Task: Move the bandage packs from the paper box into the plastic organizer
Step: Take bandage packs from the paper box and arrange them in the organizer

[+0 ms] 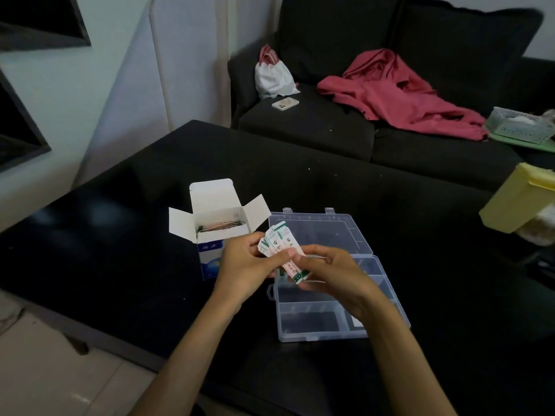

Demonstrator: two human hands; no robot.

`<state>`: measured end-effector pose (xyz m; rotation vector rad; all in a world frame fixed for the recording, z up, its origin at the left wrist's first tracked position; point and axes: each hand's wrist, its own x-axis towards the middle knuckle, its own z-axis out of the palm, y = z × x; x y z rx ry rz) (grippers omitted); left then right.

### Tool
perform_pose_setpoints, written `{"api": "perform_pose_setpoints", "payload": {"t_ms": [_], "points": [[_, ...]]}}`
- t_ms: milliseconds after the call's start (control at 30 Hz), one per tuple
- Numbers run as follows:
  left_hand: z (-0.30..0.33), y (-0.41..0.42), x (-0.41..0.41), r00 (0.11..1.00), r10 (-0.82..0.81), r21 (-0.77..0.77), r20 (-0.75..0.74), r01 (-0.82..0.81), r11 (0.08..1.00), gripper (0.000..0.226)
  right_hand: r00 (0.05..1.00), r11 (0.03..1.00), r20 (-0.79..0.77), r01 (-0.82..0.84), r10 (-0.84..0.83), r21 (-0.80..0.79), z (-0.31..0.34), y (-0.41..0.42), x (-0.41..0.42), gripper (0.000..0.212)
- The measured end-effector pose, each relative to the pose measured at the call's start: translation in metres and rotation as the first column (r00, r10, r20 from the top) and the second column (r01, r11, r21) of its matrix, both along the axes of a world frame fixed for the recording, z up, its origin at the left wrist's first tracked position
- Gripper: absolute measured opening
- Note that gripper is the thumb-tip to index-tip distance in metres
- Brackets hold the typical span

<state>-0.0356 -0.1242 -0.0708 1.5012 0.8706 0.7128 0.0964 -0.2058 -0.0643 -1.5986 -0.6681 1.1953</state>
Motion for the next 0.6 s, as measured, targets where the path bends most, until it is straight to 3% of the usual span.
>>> {"api": "perform_pose_setpoints", "payload": {"t_ms": [100, 233, 300, 433, 600], "points": [[0.000, 0.002, 0.001, 0.999, -0.046, -0.098, 0.003, 0.046, 0.994, 0.014, 0.998, 1.000, 0.065, 0.014, -0.015, 0.014, 0.001, -0.002, 0.005, 0.021], [0.000, 0.006, -0.001, 0.977, -0.208, -0.156, -0.041, 0.199, 0.968, 0.018, 0.923, 0.997, 0.377, -0.075, 0.074, -0.013, 0.001, -0.008, 0.013, 0.023], [-0.005, 0.006, -0.002, 0.963, -0.240, -0.062, -0.122, 0.234, 0.970, 0.019, 0.862, 0.989, 0.485, -0.144, 0.147, -0.044, 0.003, -0.010, 0.019, 0.025], [-0.014, 0.002, -0.001, 0.879, -0.114, 0.336, -0.463, 0.293, 0.895, 0.016, 0.729, 0.962, 0.629, -0.225, 0.270, -0.152, 0.000, -0.016, 0.025, 0.026], [-0.016, -0.006, 0.000, 0.801, -0.039, 0.481, -0.597, 0.397, 0.782, 0.022, 0.508, 0.941, 0.793, -0.201, 0.337, -0.272, -0.010, -0.021, 0.026, 0.028]]}}
